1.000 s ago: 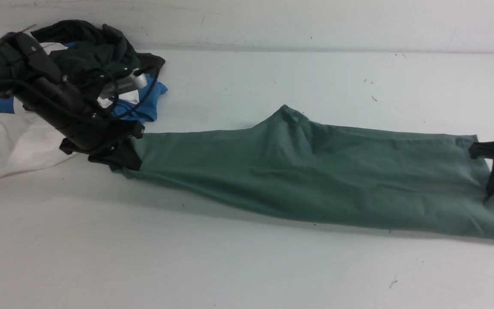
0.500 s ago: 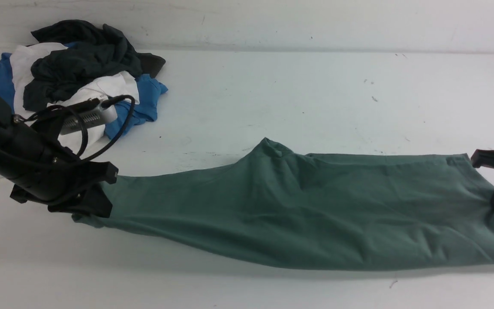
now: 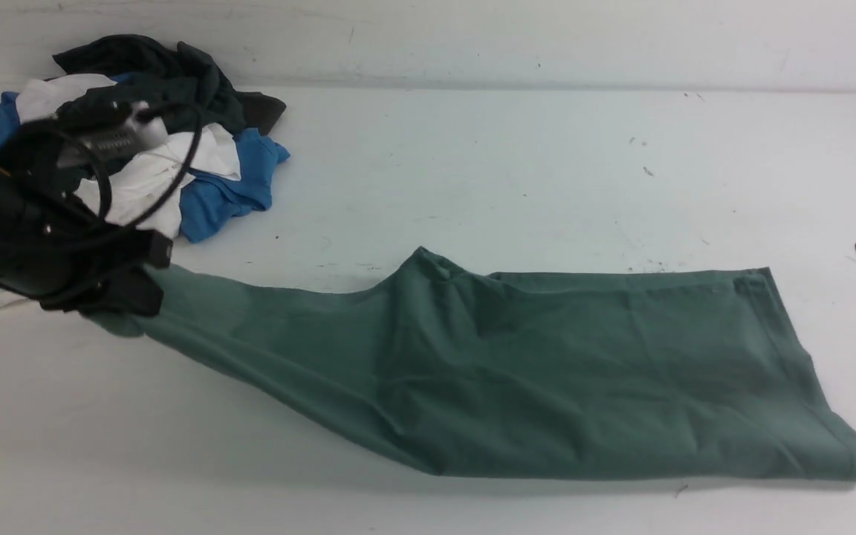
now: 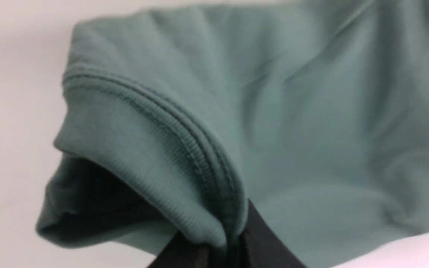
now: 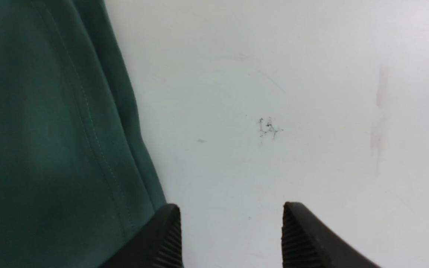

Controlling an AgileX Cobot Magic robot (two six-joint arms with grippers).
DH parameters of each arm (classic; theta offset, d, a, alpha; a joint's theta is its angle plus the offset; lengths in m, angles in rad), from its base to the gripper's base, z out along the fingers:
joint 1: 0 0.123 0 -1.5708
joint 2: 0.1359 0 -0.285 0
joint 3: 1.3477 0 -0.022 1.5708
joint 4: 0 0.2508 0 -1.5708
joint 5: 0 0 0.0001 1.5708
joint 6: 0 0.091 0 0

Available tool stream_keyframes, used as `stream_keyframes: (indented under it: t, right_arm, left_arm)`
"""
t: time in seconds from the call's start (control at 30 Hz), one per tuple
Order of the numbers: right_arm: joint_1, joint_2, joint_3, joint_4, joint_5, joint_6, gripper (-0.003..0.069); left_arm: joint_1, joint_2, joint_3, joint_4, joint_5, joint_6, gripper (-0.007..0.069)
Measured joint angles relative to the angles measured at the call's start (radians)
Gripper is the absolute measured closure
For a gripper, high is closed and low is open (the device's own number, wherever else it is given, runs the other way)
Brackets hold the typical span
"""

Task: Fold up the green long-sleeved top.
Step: Drag the left edge of the fabric to the left with your left arm and fold it to the right edge

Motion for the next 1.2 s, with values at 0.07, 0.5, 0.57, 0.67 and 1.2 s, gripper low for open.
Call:
stream_keyframes:
  t: [0.07,0.5,0.57,0.67,1.2]
  right_arm:
    - [0.0,-0.047,0.0,0.013,0.001,-0.021,0.0346]
    - [0.0,-0.439,0.051,0.096,0.022,-0.11,0.0671]
    - [0.0,-0.493,0.093,0.095,0.025,-0.113,0.0671]
    - [0.0,-0.587,0.193,0.095,0.032,-0.114,0.0671]
    - [0.0,-0.683,0.425,0.124,0.036,-0.114,0.0673]
  left_arm:
    - [-0.02,-0.01,-0.045,-0.022,0.041,-0.01,0.0594]
    - [-0.485,0.182,-0.34,-0.092,0.043,-0.117,0.0595]
    - [-0.548,0.263,-0.418,-0.091,0.041,-0.129,0.0595]
    - [-0.655,0.414,-0.586,-0.091,0.058,-0.139,0.0596]
    - [-0.867,0.97,-1.27,-0.078,0.217,-0.125,0.0596]
